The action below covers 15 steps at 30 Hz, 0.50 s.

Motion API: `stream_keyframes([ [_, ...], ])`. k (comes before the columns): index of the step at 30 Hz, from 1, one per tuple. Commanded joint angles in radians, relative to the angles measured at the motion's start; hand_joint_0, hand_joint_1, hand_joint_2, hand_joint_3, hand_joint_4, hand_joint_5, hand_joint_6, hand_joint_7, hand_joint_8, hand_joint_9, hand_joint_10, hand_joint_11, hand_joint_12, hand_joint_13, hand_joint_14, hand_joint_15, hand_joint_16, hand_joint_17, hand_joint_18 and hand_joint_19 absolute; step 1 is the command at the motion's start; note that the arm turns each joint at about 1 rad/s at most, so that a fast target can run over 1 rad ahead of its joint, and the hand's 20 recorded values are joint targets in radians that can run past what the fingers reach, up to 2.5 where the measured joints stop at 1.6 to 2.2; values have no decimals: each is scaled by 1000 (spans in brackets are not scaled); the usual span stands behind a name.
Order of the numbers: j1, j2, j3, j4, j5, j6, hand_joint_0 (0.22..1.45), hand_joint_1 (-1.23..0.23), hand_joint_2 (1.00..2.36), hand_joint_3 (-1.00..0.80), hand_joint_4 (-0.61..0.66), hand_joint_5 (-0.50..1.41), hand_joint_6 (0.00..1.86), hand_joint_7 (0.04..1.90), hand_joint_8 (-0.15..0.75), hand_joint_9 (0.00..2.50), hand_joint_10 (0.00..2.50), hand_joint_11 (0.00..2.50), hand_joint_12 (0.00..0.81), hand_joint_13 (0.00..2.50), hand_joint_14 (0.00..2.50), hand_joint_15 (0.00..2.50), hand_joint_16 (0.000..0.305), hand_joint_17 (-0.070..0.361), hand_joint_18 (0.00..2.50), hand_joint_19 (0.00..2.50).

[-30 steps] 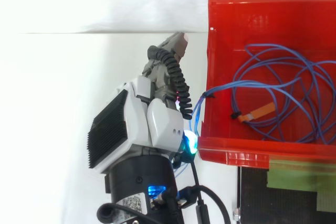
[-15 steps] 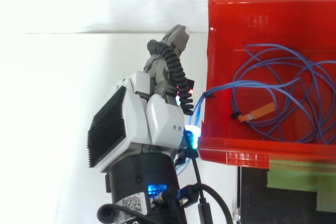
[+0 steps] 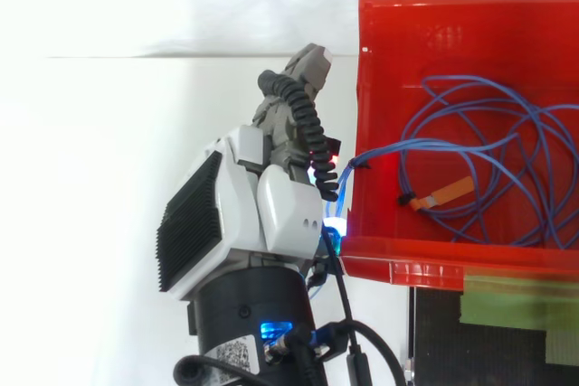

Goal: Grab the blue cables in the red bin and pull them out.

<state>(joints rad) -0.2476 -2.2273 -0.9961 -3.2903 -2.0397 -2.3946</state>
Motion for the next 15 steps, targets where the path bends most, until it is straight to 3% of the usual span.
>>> stream_keyframes([
  [1,-1,0,-1,1,-1,-7,797,-1088,1000,-1000,-85,803,25,805,193,442,3,92,329,368,6,168,46,104,318,262],
  [12,-7,0,-3,5,1,-18,797,-1083,1000,-1000,-78,803,26,806,194,448,3,93,329,370,6,169,46,104,319,263],
  [15,-7,0,-21,15,-1,-16,797,-1084,1000,-1000,-81,803,26,811,194,447,3,89,328,371,7,173,46,104,320,263],
])
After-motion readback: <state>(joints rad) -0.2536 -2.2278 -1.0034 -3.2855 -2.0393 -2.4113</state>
